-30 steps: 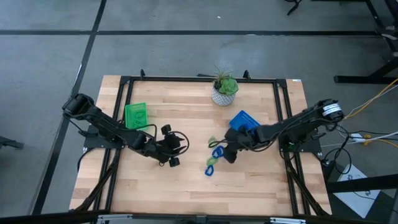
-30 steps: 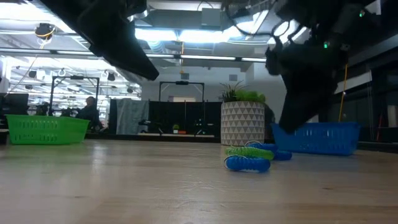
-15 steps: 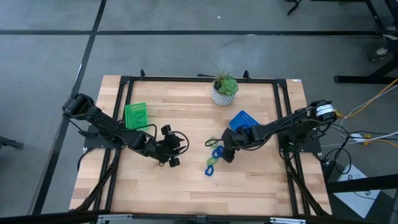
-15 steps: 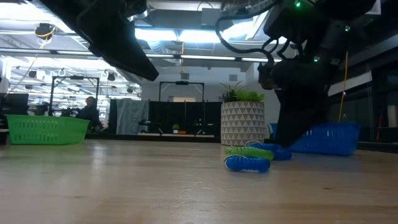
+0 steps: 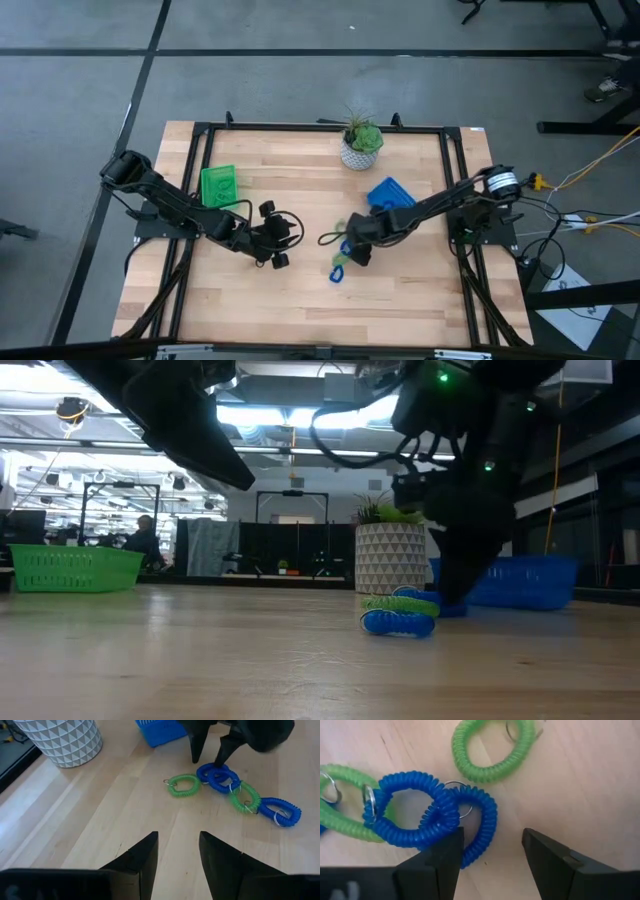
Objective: Sort spring keychains
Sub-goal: Put the blue spring keychain in the blue bin
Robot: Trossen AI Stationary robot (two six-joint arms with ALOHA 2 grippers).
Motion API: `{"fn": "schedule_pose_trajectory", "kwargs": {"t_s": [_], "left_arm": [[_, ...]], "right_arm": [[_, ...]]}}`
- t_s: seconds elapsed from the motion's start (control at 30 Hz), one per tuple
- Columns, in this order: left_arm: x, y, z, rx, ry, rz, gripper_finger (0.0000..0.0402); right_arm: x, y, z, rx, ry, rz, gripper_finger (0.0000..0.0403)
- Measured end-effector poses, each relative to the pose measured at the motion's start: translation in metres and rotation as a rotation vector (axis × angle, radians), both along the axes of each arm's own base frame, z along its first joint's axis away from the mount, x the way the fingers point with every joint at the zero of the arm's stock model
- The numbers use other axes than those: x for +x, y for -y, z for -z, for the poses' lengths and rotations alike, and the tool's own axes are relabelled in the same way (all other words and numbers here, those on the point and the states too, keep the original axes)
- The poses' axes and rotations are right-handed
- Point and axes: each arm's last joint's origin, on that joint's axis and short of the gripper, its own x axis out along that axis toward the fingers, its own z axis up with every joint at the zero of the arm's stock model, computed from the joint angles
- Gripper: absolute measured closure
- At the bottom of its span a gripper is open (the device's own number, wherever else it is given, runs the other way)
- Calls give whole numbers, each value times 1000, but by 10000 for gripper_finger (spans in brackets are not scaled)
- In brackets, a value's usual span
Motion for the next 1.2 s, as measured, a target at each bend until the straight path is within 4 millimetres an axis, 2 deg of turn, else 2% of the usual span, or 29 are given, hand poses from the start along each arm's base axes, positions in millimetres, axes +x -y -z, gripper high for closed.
{"fn": "schedule_pose_trajectory", "kwargs": {"t_s": [0.13,0.27,0.5,0.73,0.9,1.2], "left_arm": [[0,0,0,-2,-2,3,266],[0,0,0,-6,-3,7,267],[0,1,0,-13,-7,14,266],[0,1,1,-12,-7,13,269],[0,0,0,-11,-7,13,269],[0,0,0,1,-11,21,272]], "right_arm": [[11,-5,-5,-91,-33,-23,196],[13,-9,-4,-124,-62,-45,220],[16,-9,5,-66,-97,-59,297],[16,-4,0,-75,-79,-61,387],[18,-3,-10,-162,-85,-79,375],[36,-21,-55,-442,12,-104,387]]}}
